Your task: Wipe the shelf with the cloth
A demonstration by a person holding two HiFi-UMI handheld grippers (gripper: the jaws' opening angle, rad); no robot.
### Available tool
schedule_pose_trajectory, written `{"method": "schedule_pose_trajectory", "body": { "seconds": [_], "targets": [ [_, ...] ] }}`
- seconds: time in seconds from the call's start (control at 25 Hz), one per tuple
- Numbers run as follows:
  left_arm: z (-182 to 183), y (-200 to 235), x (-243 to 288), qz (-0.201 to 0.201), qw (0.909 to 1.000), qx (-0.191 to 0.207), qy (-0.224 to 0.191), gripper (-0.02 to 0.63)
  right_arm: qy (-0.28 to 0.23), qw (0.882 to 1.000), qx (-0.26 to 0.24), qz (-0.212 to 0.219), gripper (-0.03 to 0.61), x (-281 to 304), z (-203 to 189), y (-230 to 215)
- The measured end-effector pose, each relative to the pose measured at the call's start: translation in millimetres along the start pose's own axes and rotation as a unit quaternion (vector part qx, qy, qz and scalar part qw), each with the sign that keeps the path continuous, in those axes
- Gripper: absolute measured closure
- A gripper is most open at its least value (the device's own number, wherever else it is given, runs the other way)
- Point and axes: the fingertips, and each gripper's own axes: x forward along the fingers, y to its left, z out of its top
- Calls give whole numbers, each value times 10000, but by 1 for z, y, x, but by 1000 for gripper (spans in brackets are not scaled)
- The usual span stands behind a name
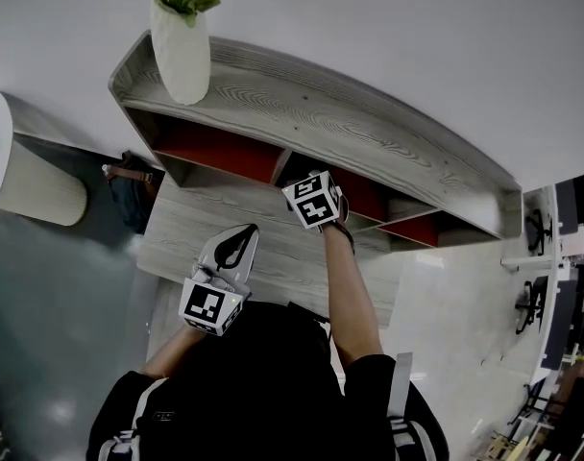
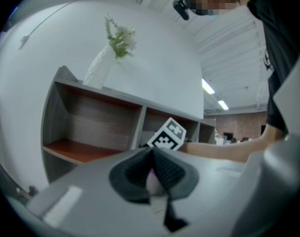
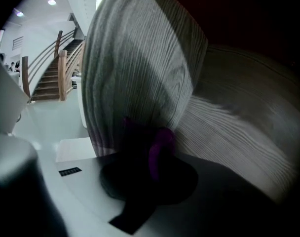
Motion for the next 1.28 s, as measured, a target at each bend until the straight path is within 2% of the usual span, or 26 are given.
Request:
{"method": "schedule_pose_trajectory", "body": {
  "seconds": [0.52, 0.72, 0.96, 1.12, 1.28],
  "targets": [
    [2, -8, -2, -174, 9998, 26, -30, 611, -15, 9993, -70, 357, 529, -26, -8, 38],
    [2, -18, 1, -282, 9996, 55, -43, 611, -259, 9973, 381, 570, 529, -38, -18, 57],
    [-2, -22, 0, -236, 9997, 55, 30, 611, -674, 9966, 417, 244, 529, -67, -32, 75],
    [-10, -21, 1, -113, 9998, 48, 135, 611, -1061, 9897, 945, 183, 528, -90, -42, 83],
    [-15, -27, 2, -18, 9998, 19, 191, 611, -1150, 9834, 1402, 29, 529, -112, -59, 85]
  ]
}}
